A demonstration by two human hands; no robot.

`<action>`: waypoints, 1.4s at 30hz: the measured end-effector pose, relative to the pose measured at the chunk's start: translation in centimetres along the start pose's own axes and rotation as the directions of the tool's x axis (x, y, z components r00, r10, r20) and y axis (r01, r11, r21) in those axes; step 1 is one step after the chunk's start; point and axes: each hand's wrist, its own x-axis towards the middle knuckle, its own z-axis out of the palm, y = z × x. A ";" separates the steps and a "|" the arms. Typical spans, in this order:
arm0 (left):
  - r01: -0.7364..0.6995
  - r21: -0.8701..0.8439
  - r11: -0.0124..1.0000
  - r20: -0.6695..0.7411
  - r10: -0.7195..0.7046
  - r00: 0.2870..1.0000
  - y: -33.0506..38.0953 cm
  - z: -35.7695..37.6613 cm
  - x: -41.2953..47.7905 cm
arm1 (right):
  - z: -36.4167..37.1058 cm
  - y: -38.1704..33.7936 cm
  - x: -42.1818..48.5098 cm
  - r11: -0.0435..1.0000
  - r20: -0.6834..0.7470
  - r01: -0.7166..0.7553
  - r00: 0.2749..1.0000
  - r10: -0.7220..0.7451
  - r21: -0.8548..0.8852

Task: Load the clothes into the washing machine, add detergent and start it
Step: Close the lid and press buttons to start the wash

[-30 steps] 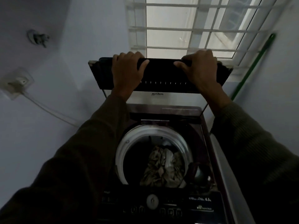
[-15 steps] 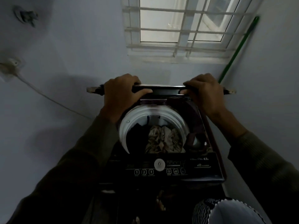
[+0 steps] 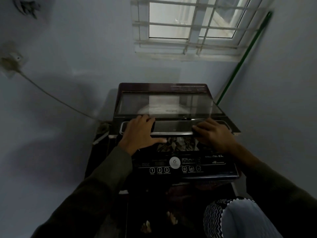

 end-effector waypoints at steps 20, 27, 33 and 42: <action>0.174 -0.123 0.977 0.152 -0.155 0.976 1.3 5.5 -1.1 | 4.5 -3.7 1.0 0.874 0.619 -0.476 0.716 0.323 0.094; 0.163 -0.118 0.980 0.090 -0.153 0.984 1.3 6.9 -1.4 | 5.3 -4.3 0.9 0.866 0.629 -0.495 0.693 0.351 0.063; 0.135 -0.089 0.987 0.050 -0.131 0.990 1.1 8.1 -1.7 | 5.5 -5.1 0.9 0.834 0.606 -0.549 0.683 0.407 0.058; 0.137 -0.049 0.989 -0.087 -0.141 0.986 1.8 10.7 -4.2 | 6.4 -6.8 -0.5 0.808 0.499 -0.584 0.724 0.476 0.076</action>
